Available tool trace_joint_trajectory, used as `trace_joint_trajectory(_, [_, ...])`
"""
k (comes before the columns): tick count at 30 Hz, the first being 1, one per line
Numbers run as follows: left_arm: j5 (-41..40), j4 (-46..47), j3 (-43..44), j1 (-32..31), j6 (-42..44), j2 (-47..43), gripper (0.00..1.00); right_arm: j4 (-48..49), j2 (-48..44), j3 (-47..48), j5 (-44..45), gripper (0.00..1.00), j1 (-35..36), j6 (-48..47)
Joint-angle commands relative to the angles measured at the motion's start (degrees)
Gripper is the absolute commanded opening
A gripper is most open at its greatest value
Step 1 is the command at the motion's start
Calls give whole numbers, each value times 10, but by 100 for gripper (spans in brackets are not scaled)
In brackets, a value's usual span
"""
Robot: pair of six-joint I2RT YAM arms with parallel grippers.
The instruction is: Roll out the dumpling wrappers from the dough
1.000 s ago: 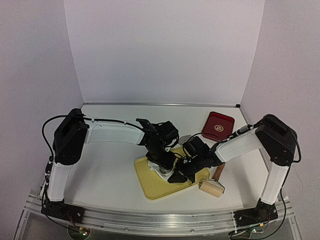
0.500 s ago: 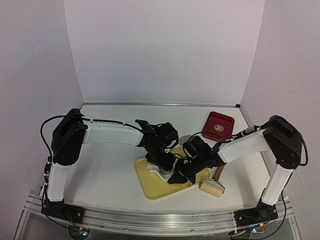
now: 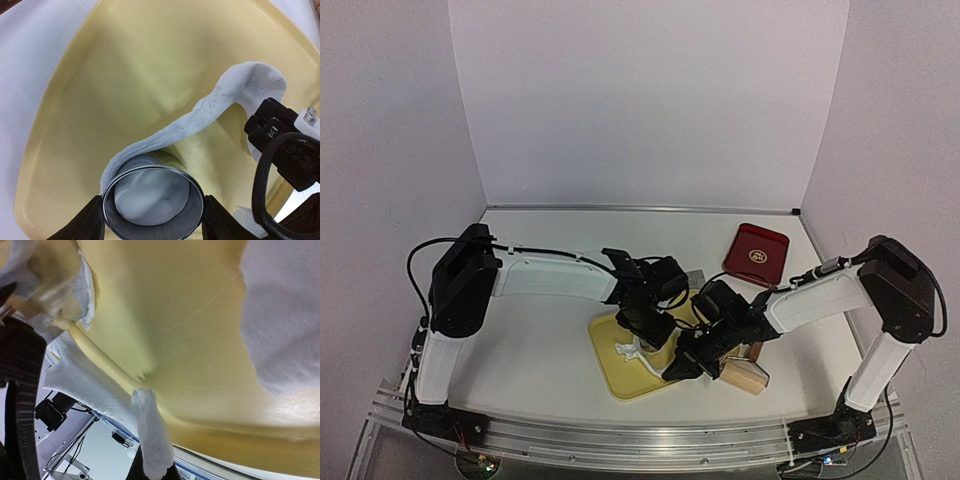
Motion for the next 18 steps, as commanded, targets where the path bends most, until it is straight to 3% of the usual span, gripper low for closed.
trace_joint_trajectory(1, [21,-97,-46,-3,-9,91,29,-8,-9,13,-21,0,3,-1])
trace_joint_trajectory(6, [46,-93,-34,-2,-10,86,33,-8,-30,32,-25,1,7,-26])
trace_joint_trajectory(10, [46,-85,-21,-2,-12,58,36,-8,-33,29,-16,16,8,-27])
trace_joint_trajectory(14, [72,-85,2,-2,-11,41,38,-14,-48,33,10,44,6,-31])
trace_joint_trajectory(18, [92,-84,9,-1,-14,23,42,-56,-94,29,50,55,-12,-48])
